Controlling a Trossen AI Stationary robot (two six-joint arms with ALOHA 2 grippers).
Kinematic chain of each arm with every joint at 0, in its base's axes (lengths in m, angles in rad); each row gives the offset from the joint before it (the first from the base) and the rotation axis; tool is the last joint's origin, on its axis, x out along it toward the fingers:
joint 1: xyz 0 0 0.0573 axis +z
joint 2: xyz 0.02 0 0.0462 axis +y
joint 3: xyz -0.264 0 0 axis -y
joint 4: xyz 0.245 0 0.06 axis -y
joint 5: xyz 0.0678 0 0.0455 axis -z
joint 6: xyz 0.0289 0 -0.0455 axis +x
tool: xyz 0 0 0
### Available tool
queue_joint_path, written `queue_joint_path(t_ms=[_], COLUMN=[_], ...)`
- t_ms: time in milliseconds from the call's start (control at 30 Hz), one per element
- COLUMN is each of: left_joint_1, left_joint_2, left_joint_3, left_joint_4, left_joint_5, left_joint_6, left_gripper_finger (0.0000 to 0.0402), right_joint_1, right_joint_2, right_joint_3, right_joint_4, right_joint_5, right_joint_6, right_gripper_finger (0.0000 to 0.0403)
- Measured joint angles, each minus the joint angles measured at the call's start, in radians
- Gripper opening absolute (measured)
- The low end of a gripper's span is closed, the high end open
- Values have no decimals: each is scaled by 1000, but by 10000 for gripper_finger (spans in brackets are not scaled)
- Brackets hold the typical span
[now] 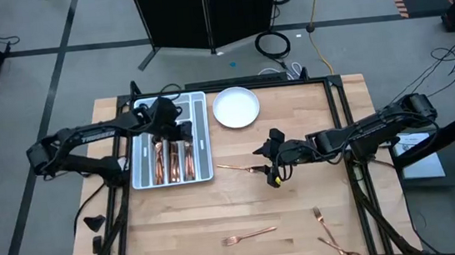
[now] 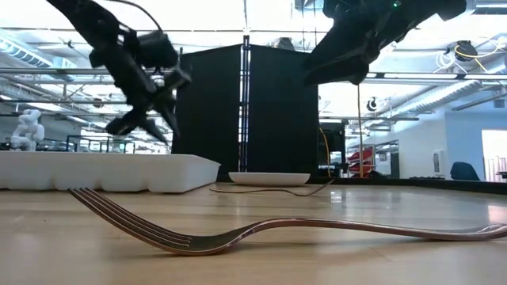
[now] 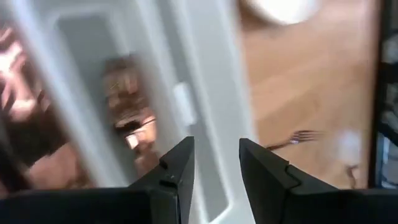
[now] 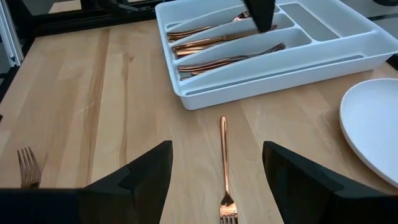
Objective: Sort silverware
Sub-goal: Put the spoon on the silverware tray
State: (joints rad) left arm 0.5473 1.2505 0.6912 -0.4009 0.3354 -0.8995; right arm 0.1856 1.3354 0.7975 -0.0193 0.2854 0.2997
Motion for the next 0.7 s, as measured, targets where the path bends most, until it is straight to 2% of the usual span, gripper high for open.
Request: queue_joint_path(t_ms=[133,333,467,600,700], left_joint_1=[-87,-345,-542,-699,-777], left_joint_2=[-64,-88,-41,37,115], left_joint_3=[26,23,20,19,19], left_joint_4=[19,189,358,551,695], left_joint_5=[-52,-193,-288,-354,-395], left_joint_6=[80,198,315,430,515], left_gripper_finger=[121,121,121,121,121], right_joint_1=[0,5,59,129,176], right_joint_2=[0,0,0,0,0], right_joint_3=[0,0,0,26,55], right_joint_4=[-1,-1,-8,-87,-181], right_joint_5=[-11,-175,-289,-291,-284], right_joint_6=[-5,3,9,95,195], right_gripper_finger=[240,240,240,240,240])
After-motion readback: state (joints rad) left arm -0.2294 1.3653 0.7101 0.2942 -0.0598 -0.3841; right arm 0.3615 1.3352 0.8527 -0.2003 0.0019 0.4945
